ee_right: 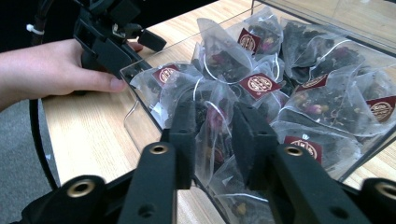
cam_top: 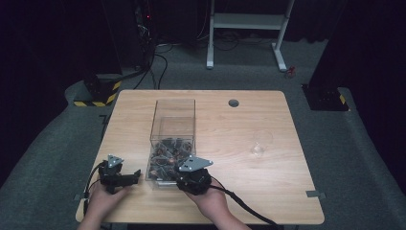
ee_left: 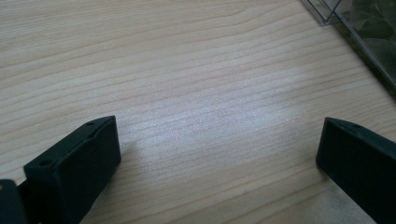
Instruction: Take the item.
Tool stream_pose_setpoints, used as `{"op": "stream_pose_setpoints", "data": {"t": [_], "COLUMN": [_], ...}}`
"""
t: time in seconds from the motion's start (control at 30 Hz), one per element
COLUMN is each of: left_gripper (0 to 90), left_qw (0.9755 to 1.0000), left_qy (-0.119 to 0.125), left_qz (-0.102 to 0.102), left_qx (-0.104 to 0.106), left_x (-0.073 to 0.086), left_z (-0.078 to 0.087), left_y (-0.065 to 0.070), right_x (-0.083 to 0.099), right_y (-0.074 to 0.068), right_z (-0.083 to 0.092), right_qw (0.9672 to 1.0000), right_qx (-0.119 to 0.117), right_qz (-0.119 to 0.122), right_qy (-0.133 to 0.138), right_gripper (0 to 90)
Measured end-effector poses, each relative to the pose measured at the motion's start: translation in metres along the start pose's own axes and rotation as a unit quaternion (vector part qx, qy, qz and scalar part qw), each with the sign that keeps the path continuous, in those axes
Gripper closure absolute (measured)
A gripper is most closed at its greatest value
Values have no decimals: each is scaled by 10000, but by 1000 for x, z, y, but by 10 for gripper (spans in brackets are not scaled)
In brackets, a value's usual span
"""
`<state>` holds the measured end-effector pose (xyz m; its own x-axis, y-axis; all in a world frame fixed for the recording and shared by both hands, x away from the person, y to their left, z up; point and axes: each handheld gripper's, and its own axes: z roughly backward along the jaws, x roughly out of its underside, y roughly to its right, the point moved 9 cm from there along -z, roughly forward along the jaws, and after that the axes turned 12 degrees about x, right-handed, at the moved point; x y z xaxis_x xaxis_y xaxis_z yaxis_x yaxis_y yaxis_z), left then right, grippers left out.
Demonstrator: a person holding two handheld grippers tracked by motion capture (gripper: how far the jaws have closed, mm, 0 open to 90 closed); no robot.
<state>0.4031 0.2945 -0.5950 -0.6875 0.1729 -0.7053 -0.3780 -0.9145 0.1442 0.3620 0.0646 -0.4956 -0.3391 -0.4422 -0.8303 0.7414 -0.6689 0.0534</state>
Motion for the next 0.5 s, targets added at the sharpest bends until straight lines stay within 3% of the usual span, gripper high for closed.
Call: {"op": "stream_pose_setpoints", "data": {"t": [0.5], "left_gripper": [0], "left_qw": [10000], "left_qy": [1], "left_qz": [1], "left_qx": [-1], "left_x": [0], "left_z": [0], "left_y": [0], "right_x": [8], "right_y": [-1], "right_z": [-6], "right_qw": [9999], "right_qx": [13], "right_qz": [66], "right_qy": [-113], "right_gripper": [886]}}
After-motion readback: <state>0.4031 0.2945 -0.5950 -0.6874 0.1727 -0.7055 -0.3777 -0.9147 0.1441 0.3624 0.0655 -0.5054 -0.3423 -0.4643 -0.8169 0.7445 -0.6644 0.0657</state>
